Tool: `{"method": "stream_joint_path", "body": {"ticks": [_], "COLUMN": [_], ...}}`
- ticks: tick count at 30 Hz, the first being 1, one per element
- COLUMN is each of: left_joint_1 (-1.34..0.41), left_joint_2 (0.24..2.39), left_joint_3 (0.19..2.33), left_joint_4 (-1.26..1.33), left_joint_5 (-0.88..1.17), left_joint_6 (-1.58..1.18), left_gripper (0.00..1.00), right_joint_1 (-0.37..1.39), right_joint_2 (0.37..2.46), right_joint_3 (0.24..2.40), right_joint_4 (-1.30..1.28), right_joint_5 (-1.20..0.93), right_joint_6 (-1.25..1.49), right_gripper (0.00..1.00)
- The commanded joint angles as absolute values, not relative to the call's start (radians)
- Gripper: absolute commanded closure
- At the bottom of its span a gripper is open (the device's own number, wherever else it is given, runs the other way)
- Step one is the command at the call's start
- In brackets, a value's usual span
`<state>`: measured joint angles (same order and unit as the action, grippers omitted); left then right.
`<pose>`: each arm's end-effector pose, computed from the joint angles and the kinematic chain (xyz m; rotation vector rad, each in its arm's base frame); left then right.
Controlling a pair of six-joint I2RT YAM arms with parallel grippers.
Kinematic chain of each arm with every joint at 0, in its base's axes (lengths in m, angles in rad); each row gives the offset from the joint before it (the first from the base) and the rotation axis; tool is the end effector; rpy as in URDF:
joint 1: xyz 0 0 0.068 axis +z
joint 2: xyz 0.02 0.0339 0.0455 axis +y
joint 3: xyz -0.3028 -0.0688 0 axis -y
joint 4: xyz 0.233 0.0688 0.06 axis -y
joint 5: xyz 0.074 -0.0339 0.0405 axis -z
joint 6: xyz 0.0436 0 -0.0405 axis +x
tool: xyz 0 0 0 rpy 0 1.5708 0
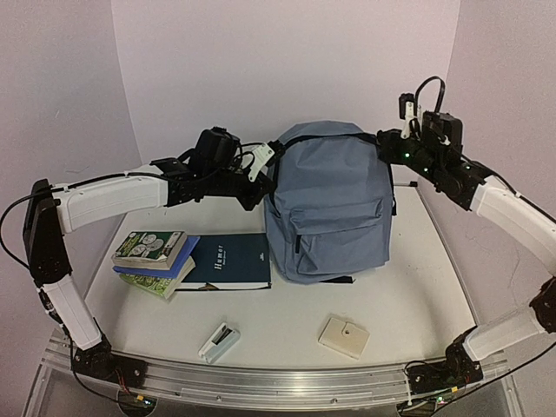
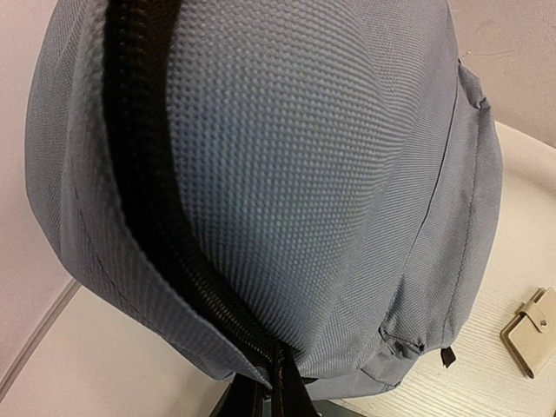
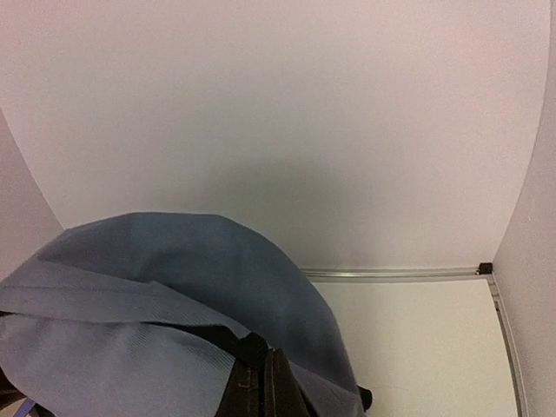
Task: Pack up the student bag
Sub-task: Unzip the student bag at the center of the board.
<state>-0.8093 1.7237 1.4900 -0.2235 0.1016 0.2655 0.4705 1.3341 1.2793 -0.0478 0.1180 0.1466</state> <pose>0.2811 -0.3013 0.3654 1.1069 1.7306 -0.4438 0.2712 0.1322 0.4430 -0.1829 1.6759 0.3665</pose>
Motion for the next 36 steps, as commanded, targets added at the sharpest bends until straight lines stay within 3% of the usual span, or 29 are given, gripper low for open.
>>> {"method": "stream_joint_path", "body": {"ticks": [1,13,21,31,36], "left_joint_1": [-0.819,-0.819,-0.819,-0.819,-0.819], "left_joint_2": [1.72,1.733,1.722,1.633,1.624], "left_joint_3": [1.538,1.558,1.56,1.563,1.618], "left_joint_4": [-0.293,-0.291,-0.302,-0.336,-0.323], "left_joint_5": [0.142,0.16,0.111,0.148,0.163], "left_joint_6": [0.28,0.229,0.179,0.111,0.083], "left_gripper": [1.0,1.0,0.99,0.43,0.31], "right_joint_1": [0.584,0.727,0.733,0.734,0.733], "right_joint_2": [1.382,1.504,1.4,1.272,1.228], "right_joint_3": [1.371,1.42,1.311,1.166,1.104], "right_joint_4": [0.003,0.012,0.047,0.059,0.096], "right_joint_5": [0.168,0.173,0.298,0.251,0.208], "right_joint_6": [0.08,0.097,0.173,0.276,0.318], "right_gripper": [1.0,1.0,1.0,1.0,1.0]}}
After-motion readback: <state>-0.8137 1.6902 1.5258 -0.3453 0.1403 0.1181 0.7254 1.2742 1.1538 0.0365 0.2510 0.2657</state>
